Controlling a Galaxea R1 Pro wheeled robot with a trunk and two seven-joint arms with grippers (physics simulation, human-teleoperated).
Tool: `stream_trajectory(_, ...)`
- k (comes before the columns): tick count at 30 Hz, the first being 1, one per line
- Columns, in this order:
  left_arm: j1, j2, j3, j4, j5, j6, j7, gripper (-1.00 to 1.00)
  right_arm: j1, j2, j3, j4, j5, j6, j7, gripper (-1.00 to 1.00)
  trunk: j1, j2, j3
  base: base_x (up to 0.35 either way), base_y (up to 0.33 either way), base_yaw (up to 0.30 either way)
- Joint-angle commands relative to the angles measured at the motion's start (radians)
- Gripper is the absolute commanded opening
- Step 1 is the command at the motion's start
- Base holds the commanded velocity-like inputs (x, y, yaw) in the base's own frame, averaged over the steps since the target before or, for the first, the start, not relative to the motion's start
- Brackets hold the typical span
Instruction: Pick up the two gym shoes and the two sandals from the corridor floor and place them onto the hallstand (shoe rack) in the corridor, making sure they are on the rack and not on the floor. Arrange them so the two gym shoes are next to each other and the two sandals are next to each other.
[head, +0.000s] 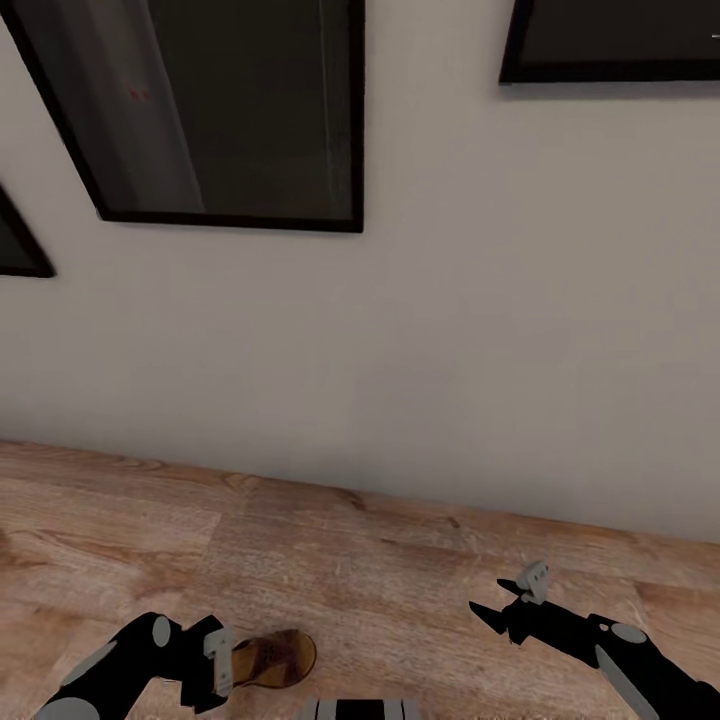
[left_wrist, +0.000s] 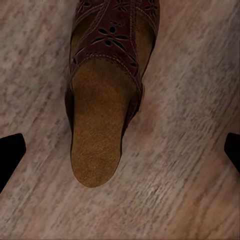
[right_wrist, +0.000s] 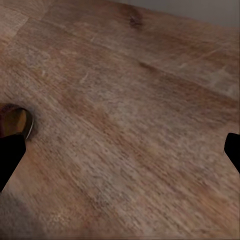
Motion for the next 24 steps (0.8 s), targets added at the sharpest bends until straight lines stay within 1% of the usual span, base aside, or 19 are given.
stream_trajectory(1, 0.0, 0.0, -0.002, -0.005, -0.011, -0.01, -0.001, 1.0, -0.001, -0.002, 0.006, 0.001, -0.006, -0.005, -0.001, 1.0, 0.0, -0.001, -0.006, 0.0, 0.0, 0.011)
stream_trajectory(6, -0.001, 0.012, -0.008, -0.04, -0.014, -0.008, -0.001, 1.0, -0.001, -0.002, 0.007, 0.0, -0.007, -0.005, -0.001, 1.0, 0.002, -0.002, -0.034, 0.0, 0.0, 0.004)
stream_trajectory(10, -0.002, 0.018, -0.014, -0.079, -0.015, -0.006, -0.001, 1.0, -0.001, -0.002, 0.006, 0.001, -0.007, -0.005, -0.001, 1.0, 0.002, -0.002, -0.04, 0.0, 0.0, 0.0)
stream_trajectory(14, -0.002, 0.014, -0.017, -0.108, -0.016, -0.003, 0.0, 1.0, -0.001, -0.006, 0.007, 0.001, -0.007, -0.005, -0.001, 1.0, 0.002, -0.002, -0.045, 0.0, 0.0, 0.0)
stream_trajectory(17, -0.002, 0.01, -0.018, -0.134, -0.023, -0.001, -0.001, 1.0, -0.001, -0.008, 0.007, 0.001, -0.007, -0.005, -0.001, 1.0, 0.002, -0.002, -0.046, 0.0, 0.0, 0.0)
stream_trajectory(18, -0.002, 0.004, -0.017, -0.17, -0.07, 0.003, -0.001, 1.0, -0.001, -0.008, 0.007, 0.001, -0.007, -0.005, -0.001, 1.0, 0.002, -0.002, -0.046, 0.0, 0.0, 0.0)
stream_trajectory(19, -0.002, 0.002, -0.016, -0.182, -0.095, 0.004, -0.004, 1.0, -0.001, -0.008, 0.007, 0.001, -0.007, -0.005, -0.001, 1.0, 0.002, -0.002, -0.046, 0.0, 0.0, 0.0)
stream_trajectory(21, -0.002, -0.003, -0.016, -0.192, -0.119, 0.004, -0.01, 1.0, -0.001, -0.008, 0.007, 0.001, -0.007, -0.005, -0.001, 1.0, 0.002, -0.002, -0.046, 0.0, 0.0, 0.0)
stream_trajectory(23, -0.002, -0.015, -0.015, -0.208, -0.152, 0.005, -0.029, 1.0, -0.001, -0.008, 0.007, 0.001, -0.007, -0.005, -0.001, 1.0, 0.002, -0.002, -0.046, 0.0, 0.0, 0.0)
stream_trajectory(24, -0.002, -0.017, -0.015, -0.211, -0.156, 0.005, -0.035, 1.0, -0.001, -0.008, 0.007, 0.001, -0.007, -0.005, -0.001, 1.0, 0.002, -0.002, -0.046, 0.0, 0.0, 0.0)
